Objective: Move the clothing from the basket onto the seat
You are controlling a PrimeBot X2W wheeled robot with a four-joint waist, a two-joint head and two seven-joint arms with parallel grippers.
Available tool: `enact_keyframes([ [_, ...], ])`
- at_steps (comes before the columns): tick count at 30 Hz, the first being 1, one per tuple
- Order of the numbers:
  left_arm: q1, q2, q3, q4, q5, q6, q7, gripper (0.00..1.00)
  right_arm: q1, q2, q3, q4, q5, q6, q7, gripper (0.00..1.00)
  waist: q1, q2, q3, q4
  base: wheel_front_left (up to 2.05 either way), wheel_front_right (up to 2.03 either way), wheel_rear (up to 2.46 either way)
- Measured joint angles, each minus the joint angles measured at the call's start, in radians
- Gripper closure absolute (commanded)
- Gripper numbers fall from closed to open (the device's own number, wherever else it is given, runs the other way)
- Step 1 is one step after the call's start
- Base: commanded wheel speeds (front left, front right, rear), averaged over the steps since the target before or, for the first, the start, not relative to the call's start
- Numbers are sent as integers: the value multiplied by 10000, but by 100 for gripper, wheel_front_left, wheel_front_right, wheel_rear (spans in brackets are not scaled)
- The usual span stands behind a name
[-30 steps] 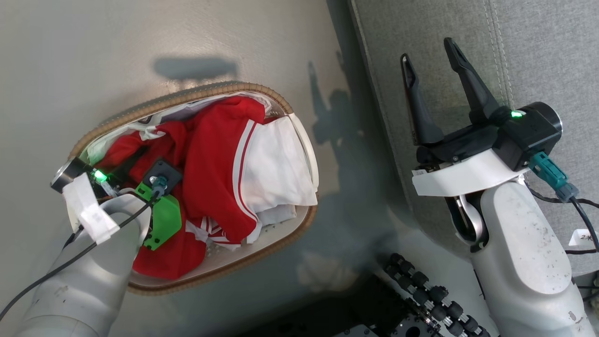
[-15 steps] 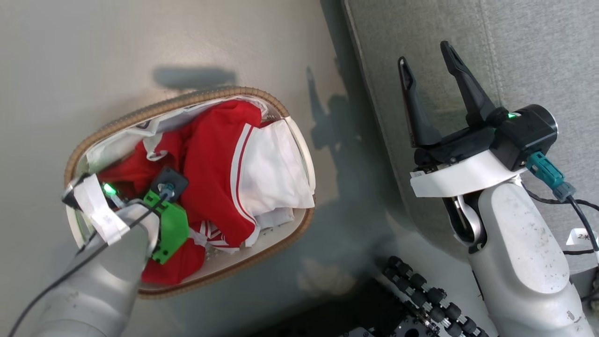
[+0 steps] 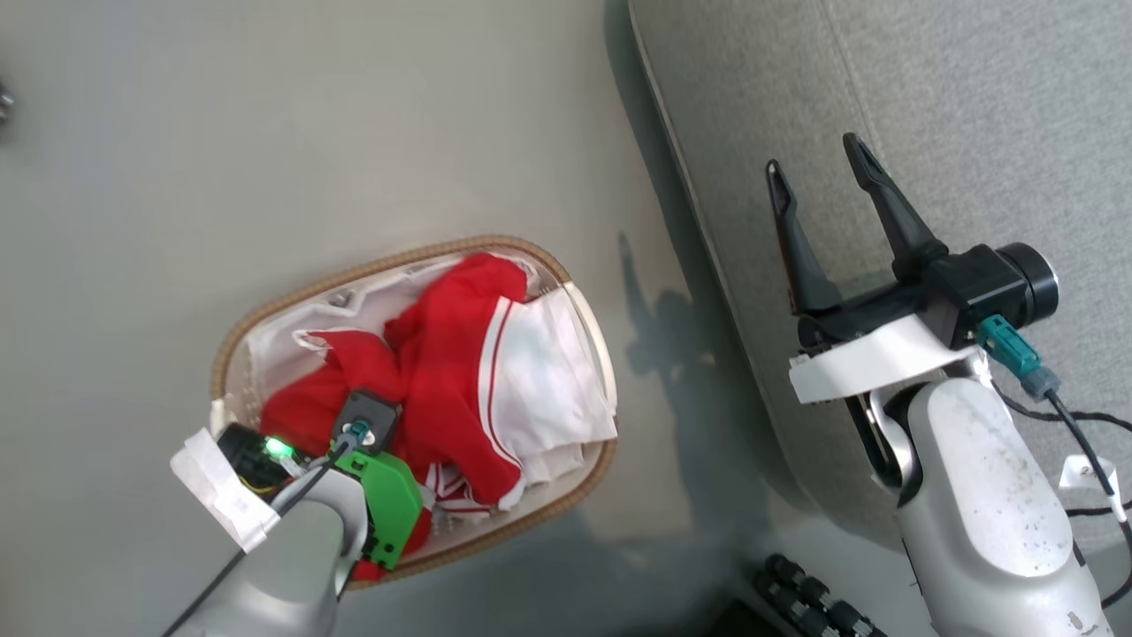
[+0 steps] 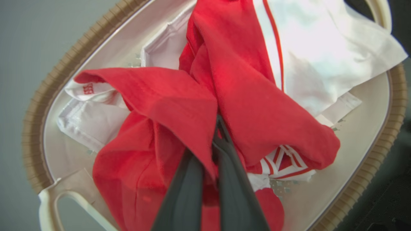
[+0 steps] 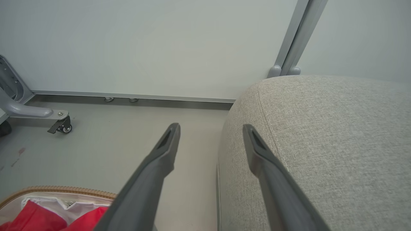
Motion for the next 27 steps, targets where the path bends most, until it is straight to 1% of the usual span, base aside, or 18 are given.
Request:
enact_keyframes([
  [5,851,-150,303,-1053,-410,-2,-23,100,463,2,-178,224,-150,0,0,0,0,0,-951,313,0,0,0],
  [13,2127,-230,794,-2840,-681,75,-25,100,1227,2,-313,583,-105,0,0,0,0,0,-2440,841,0,0,0],
  [20,2941,-290,1141,-4422,-591,100,-25,100,1988,4,-92,917,-31,0,0,0,0,0,-3740,1195,0,0,0],
  [27,3243,-368,1747,-6042,-575,100,-23,100,2580,2,115,1122,-36,0,0,0,-1,0,-4948,1416,0,0,0],
])
